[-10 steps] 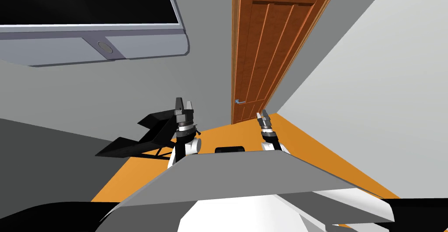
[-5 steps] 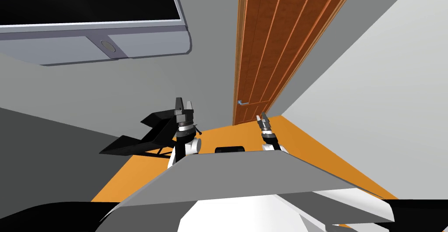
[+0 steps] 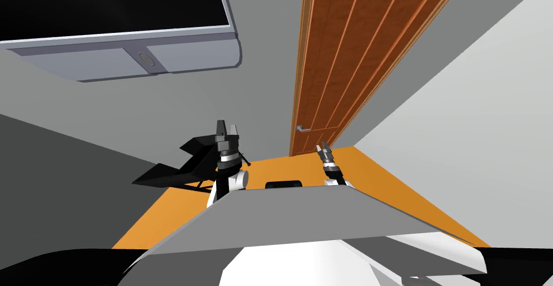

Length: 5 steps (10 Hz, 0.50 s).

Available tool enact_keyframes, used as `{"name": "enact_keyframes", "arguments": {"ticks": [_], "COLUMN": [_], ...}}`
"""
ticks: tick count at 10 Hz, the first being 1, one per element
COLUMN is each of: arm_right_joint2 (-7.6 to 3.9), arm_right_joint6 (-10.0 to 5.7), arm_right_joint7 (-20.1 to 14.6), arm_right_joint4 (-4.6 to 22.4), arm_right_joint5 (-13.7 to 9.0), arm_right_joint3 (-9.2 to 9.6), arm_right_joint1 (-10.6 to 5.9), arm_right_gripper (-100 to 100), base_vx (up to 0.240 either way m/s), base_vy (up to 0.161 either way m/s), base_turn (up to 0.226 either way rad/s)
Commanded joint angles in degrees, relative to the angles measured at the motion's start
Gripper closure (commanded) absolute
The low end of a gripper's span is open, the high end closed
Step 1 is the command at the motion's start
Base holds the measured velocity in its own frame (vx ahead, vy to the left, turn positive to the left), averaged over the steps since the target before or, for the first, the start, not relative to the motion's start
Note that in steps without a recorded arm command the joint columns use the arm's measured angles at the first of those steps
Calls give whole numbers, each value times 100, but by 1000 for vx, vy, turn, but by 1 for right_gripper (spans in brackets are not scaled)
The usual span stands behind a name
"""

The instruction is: Pull the door open

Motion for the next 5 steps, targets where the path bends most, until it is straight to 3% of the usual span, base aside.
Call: {"name": "enact_keyframes", "arguments": {"ticks": [1,5], "arm_right_joint2": [-22,-187], "arm_right_joint6": [-44,-192], "arm_right_joint7": [-38,-241], "arm_right_joint4": [158,936], "arm_right_joint5": [-12,-99], "arm_right_joint3": [6,13], "arm_right_joint1": [1,-175], "arm_right_gripper": [-100,-100], "base_vx": [80,85], "base_vy": [-8,-13], "base_turn": [33,117]}}
